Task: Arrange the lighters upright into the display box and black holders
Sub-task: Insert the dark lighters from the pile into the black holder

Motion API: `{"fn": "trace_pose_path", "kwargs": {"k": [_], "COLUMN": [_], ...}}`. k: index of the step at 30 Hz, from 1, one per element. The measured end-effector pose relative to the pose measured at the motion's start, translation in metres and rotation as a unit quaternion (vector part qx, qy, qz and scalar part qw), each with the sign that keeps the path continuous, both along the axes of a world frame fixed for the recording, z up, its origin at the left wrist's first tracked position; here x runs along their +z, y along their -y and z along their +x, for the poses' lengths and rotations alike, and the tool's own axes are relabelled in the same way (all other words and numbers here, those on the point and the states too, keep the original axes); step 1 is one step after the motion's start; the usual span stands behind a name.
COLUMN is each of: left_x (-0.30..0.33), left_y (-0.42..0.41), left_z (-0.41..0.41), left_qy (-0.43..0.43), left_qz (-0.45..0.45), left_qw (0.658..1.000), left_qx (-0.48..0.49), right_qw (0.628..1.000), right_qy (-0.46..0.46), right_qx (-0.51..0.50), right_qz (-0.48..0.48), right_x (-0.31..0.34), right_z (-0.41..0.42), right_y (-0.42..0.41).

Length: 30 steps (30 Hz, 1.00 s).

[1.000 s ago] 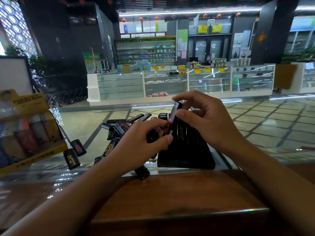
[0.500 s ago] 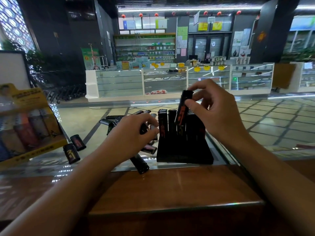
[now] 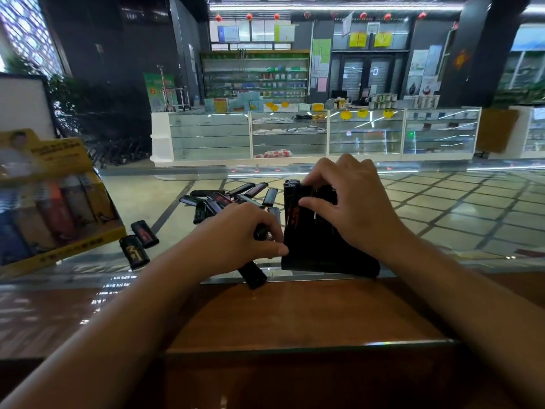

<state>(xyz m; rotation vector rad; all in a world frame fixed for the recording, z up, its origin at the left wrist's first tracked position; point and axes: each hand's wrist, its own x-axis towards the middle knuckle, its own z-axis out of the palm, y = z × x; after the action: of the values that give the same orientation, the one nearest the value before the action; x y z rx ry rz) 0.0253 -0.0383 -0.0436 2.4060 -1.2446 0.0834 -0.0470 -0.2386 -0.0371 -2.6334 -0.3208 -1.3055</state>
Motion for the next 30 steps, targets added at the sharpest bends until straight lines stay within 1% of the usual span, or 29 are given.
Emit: {"fn": "trace_pose_path", "kwargs": {"k": [4,10,13,16,17,19,21,22,24,28,30], "left_x": [0.001,0.002,0.002,0.004,0.005,0.009,0.012,0.013,0.013,0.014,0.016], "left_y": [0.001,0.001,0.002,0.002,0.002,0.0,-0.001,-0.001,-0.001,0.0,0.001], "left_z": [-0.001,-0.001,-0.003,-0.004,-0.005,-0.009,-0.015,-0.018,-0.021,-0.025,-0.026], "left_qy": [-0.001,-0.005,-0.007,-0.021,-0.051,-0.144,-0.24,-0.271,-0.288,-0.248,-0.239], "left_qz": [0.006,0.005,-0.031,-0.106,-0.14,-0.194,-0.217,-0.222,-0.223,-0.202,-0.2], "left_qw": [1.0,1.0,0.999,0.994,0.989,0.97,0.945,0.935,0.928,0.943,0.946], "left_qx": [-0.001,0.003,0.01,0.021,0.02,-0.001,-0.041,-0.058,-0.076,-0.087,-0.093], "right_qw": [0.999,0.996,0.995,0.994,0.996,0.998,0.998,0.997,0.994,0.991,0.989], "right_qy": [-0.001,-0.026,-0.026,-0.03,-0.029,-0.018,-0.007,-0.007,-0.02,-0.057,-0.071], "right_qx": [-0.03,-0.056,-0.072,-0.086,-0.08,-0.04,0.02,0.044,0.078,0.097,0.104], "right_qz": [-0.038,-0.059,-0.069,-0.056,-0.03,0.038,0.065,0.067,0.07,0.072,0.075], "right_x": [-0.003,-0.005,-0.006,-0.009,-0.009,-0.008,-0.006,-0.006,-0.004,-0.003,-0.002], "right_z": [0.002,0.005,0.006,0.007,0.007,0.003,-0.003,-0.006,-0.01,-0.011,-0.012], "right_y": [-0.002,-0.004,-0.004,-0.002,-0.003,-0.004,-0.005,-0.006,-0.01,-0.011,-0.011]}}
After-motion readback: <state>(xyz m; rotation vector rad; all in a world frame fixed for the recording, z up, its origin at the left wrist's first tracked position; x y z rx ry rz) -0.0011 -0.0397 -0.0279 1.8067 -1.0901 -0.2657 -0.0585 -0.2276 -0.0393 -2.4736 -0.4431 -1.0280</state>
